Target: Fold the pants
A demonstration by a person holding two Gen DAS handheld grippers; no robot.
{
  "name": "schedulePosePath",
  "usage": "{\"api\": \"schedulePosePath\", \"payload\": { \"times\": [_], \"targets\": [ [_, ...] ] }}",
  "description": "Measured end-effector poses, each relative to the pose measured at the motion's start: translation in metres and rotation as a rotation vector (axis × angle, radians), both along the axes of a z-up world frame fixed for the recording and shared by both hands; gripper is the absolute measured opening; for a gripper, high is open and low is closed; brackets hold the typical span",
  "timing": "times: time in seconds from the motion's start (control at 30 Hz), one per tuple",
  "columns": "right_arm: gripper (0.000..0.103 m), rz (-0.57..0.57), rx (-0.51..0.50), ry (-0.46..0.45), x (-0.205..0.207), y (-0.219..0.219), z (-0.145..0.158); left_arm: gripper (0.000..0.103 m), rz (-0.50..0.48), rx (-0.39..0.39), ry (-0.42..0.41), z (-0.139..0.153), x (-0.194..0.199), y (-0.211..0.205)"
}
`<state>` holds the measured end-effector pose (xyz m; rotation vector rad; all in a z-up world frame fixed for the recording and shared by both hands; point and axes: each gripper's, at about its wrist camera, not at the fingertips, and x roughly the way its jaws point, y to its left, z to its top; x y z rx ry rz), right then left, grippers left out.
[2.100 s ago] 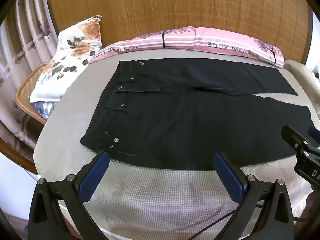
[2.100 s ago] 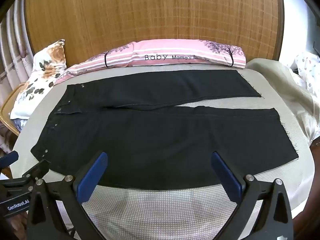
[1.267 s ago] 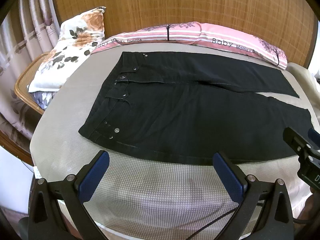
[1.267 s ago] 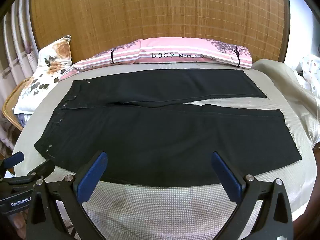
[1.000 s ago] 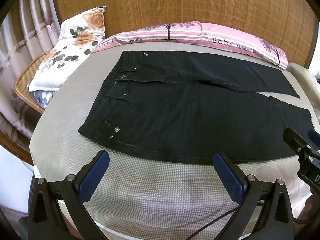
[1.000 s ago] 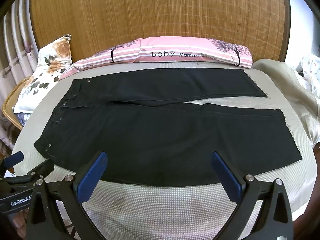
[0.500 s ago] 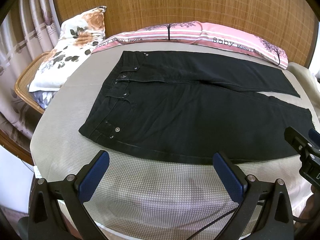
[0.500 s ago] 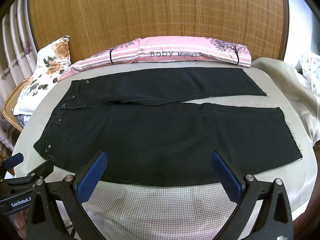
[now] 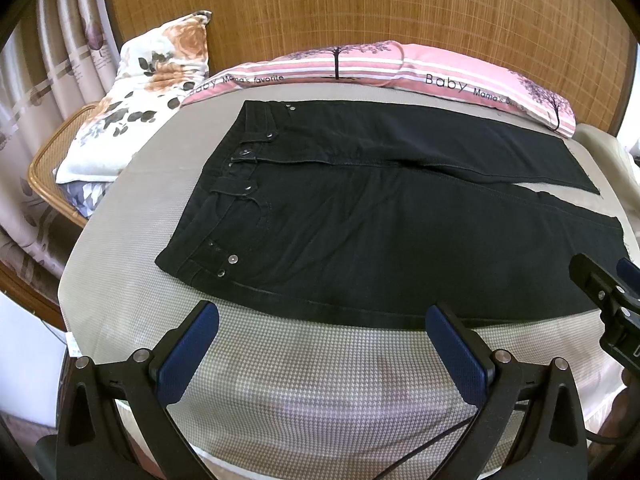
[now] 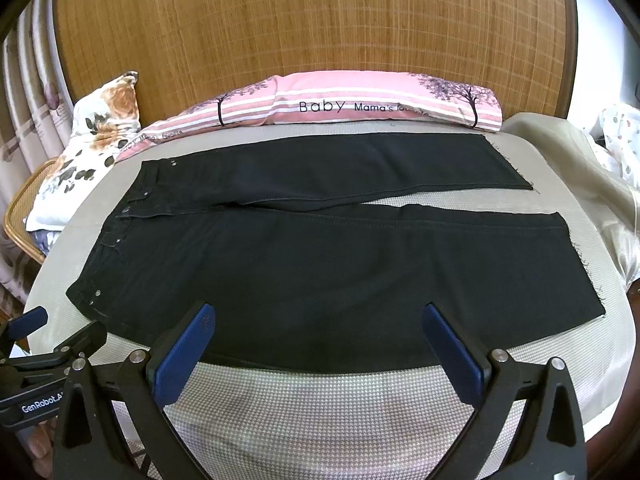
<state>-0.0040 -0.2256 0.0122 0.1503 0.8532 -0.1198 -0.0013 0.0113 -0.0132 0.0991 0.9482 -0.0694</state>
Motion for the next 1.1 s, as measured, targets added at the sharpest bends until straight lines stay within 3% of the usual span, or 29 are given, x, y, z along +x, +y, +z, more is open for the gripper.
{"api": "schedulePosePath", "payload": {
  "times": [0.8, 1.1],
  "targets": [
    [0.103, -0.03, 0.02, -0.003, 0.005, -0.013, -0.002, 0.102, 0.008, 0.005, -0.02, 0.002, 0.013, 0.003],
    [0.103, -0.047, 0.016, 0.007, 0.011, -0.016, -0.001, 0.102, 0.009, -0.032, -0.01, 0.003, 0.026, 0.011]
  ]
}}
